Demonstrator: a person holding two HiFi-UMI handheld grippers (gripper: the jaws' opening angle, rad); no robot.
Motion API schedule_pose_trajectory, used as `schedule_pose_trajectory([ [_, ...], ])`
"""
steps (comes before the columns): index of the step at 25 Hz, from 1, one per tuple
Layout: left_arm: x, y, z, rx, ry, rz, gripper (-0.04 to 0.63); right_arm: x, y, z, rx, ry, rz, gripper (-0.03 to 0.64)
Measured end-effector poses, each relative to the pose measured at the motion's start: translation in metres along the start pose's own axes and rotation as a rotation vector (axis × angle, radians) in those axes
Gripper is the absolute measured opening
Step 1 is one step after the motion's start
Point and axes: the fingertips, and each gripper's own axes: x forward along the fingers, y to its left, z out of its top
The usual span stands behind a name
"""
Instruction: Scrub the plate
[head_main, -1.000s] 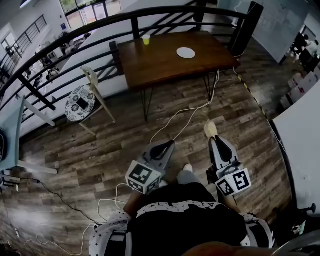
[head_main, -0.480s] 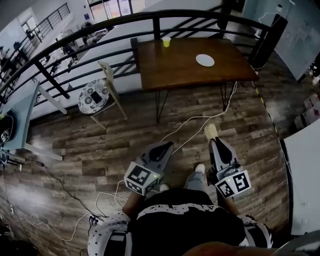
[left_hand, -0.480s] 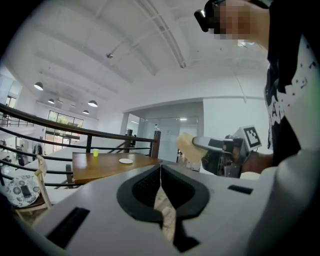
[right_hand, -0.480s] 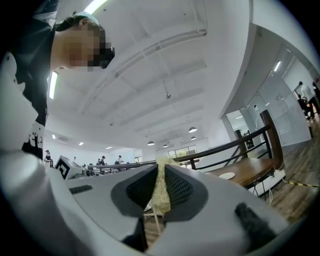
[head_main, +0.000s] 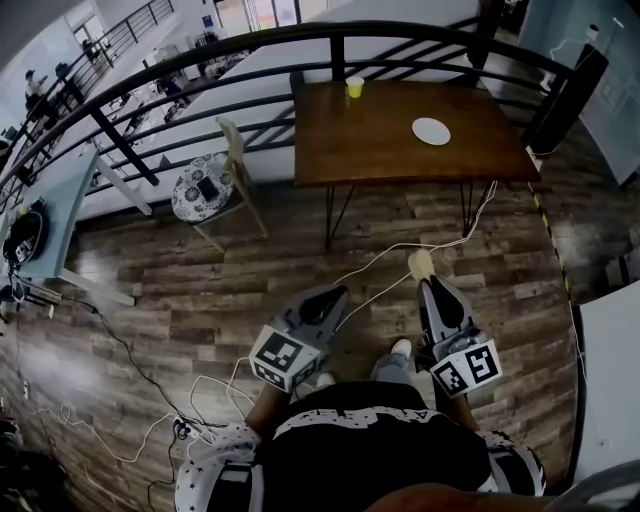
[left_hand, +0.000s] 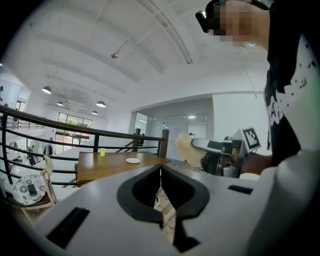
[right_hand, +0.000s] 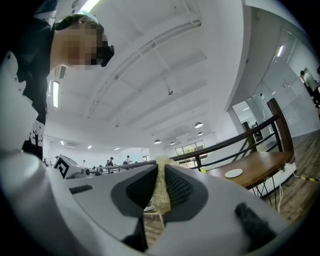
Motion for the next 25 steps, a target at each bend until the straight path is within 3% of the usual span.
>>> schedule_pose_trajectory([
  [16,0.103,-0.01,0.021,0.012,0.021,-0.05,0.014,0.001,-0.099,0.019,0.024,-0.026,-0.066,0.049],
  [25,0.173,-0.04,0.033,0.057,0.028,-0.157,0.014,-0.018,-0.158,0.04,0.017,-0.052,-0.133,0.049],
])
